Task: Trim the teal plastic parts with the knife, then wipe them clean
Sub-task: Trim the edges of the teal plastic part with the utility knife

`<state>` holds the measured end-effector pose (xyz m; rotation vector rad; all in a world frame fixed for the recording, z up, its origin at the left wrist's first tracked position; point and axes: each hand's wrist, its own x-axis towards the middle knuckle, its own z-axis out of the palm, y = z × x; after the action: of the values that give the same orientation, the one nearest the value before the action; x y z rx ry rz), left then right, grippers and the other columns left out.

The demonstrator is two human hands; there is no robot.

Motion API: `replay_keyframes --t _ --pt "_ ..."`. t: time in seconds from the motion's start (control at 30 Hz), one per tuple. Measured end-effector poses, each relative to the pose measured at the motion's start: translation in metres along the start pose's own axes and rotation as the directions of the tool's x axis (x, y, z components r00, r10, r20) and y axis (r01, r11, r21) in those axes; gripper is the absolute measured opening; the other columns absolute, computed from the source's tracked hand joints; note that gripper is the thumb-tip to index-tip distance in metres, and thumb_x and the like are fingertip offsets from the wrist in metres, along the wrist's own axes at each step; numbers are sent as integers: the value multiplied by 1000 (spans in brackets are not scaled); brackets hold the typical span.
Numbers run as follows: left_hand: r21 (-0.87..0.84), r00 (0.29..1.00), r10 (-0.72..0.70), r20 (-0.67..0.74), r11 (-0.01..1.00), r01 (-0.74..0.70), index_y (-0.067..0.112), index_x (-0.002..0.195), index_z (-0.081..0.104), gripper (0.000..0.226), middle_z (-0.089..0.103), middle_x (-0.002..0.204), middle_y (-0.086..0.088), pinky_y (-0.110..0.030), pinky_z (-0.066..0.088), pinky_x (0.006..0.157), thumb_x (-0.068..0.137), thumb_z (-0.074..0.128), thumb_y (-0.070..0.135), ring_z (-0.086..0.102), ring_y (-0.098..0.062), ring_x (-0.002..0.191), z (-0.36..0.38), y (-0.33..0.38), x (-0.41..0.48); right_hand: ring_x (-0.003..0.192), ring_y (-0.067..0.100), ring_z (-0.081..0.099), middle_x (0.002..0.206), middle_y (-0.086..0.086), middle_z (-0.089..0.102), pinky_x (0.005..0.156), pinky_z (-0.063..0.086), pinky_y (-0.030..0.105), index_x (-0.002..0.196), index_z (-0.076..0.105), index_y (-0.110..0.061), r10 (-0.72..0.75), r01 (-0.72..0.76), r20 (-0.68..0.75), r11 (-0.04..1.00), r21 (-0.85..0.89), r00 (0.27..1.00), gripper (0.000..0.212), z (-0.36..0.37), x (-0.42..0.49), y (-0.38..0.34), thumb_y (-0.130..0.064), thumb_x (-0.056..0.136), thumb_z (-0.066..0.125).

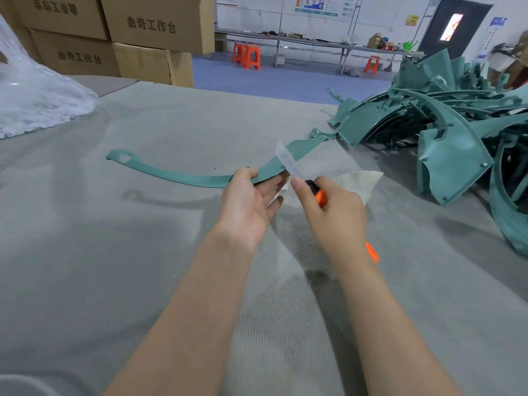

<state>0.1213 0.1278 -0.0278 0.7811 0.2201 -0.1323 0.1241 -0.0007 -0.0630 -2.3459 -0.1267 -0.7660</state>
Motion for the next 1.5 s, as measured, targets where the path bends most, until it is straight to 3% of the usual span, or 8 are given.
replay_keyframes --t 0.17,0.37,0.6,0.73,0.83,0.97,1.2,1.5 --pt "86 999 11 30 996 -13 7 131 49 40 73 102 -10 -35 38 105 99 28 18 65 -10 102 -1 0 0 58 21 50 51 -1 50 53 35 32 69 52 -14 63 -64 -59 998 -18 996 55 -4 4 7 -64 91 43" --pt "150 999 31 33 988 -35 20 90 45 20 74 100 -11 -37 37 110 99 28 17 64 -15 111 -3 1 1 54 9 41 50 -1 44 48 23 27 64 43 -14 150 -159 -109 984 -80 983 56 -9 10 14 -62 92 42" --pt "124 999 28 32 992 -32 17 110 48 24 73 104 -11 -35 38 105 99 27 18 65 -11 106 -8 6 3 55 16 40 53 -4 41 50 25 32 63 40 -17 238 -246 -136 968 -46 962 55 -19 14 25 -62 94 40" --pt "67 998 43 -52 997 -39 12 116 58 37 71 111 -9 -32 41 96 100 25 19 65 -11 103 -8 4 6 54 18 40 50 -4 38 50 26 33 60 41 -17 191 -191 -107 982 11 976 56 -17 10 16 -63 91 41" --pt "6 996 37 -81 999 -37 11 117 59 40 73 104 -4 -30 41 91 100 25 20 64 -12 102 -10 4 8 55 20 43 49 -4 40 54 34 34 64 47 -14 106 -107 14 989 99 994 57 -9 4 1 -67 86 41" --pt "-76 993 12 -117 997 -21 8 117 58 35 70 103 -9 -29 46 87 100 30 20 62 -20 98 -8 4 9 57 20 40 47 -6 35 56 33 33 56 37 -26 -36 31 174 999 33 984 50 2 -4 -12 -63 88 47" --pt "40 990 25 -138 999 -20 13 83 47 20 41 46 6 -22 33 52 96 33 18 49 -8 43 -7 3 9 56 21 44 47 -3 38 54 37 34 56 35 -25 -25 26 124 1000 -4 992 52 6 -5 -8 -64 88 46" --pt "68 997 49 -68 997 -44 12 98 48 14 39 46 5 -21 34 50 95 34 14 48 -10 49 -5 1 5 49 12 41 45 -5 37 48 29 30 58 36 -22 76 -75 24 996 -37 997 53 1 1 2 -64 90 44"
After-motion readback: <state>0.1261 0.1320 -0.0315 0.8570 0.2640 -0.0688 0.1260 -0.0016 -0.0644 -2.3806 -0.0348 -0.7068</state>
